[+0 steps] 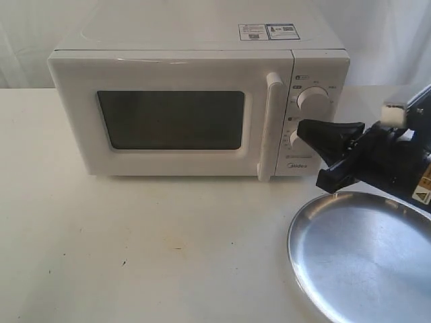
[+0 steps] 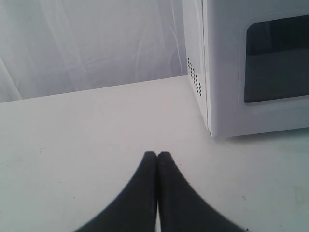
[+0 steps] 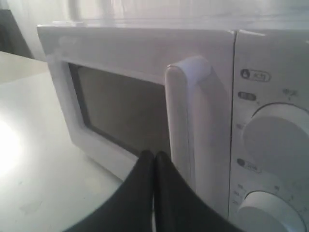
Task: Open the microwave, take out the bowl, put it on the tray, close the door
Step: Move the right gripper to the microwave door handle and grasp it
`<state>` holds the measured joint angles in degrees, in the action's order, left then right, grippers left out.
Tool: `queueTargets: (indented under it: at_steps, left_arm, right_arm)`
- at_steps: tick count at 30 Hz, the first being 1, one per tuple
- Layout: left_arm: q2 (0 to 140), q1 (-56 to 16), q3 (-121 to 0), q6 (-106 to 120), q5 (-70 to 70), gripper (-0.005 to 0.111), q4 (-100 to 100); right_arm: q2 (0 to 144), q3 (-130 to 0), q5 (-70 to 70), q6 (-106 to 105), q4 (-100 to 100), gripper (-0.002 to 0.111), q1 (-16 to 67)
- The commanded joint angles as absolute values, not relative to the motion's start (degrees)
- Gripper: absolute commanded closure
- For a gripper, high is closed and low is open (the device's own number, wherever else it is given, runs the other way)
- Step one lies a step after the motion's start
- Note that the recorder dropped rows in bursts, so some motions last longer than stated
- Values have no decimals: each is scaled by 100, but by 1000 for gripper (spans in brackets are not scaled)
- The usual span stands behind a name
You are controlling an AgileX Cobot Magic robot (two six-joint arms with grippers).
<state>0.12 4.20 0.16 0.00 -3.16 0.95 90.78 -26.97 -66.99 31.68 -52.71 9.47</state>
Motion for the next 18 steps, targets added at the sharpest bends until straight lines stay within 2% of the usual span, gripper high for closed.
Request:
queueTargets:
  at_steps: [1,7,9,10,11,12,13,18]
  left_arm:
    - [0,396,0,0,-338,107,50]
    - [0,396,0,0,-338,107,50]
    - [0,396,0,0,-338,107,50]
    - [0,396,0,0,-338,107,50]
    - [0,396,0,0,-338,107,50]
    - [0,396,0,0,-338,107,50]
    - [0,396,0,0,-338,107,50]
    - [0,396,0,0,-338,107,50]
  right_arm:
    - [9571,-3469,-6996,3085,-6797,108,797]
    - [9785,-4113,-6805,3321,-6813,108,797]
    - [9785,-4219,-6461,3321,-6813,100,797]
    - [9785,-4219,-6304,3321,-6847,85,797]
    - [9785,-4219,-6292,3321,-6858,78,797]
    - [9785,-4219,-6292,3321,-6858,60,797]
    - [9785,-4219,-6303,3300,-6834,52,797]
    - [9864,-4361,-6317,3190,-6701,57,865]
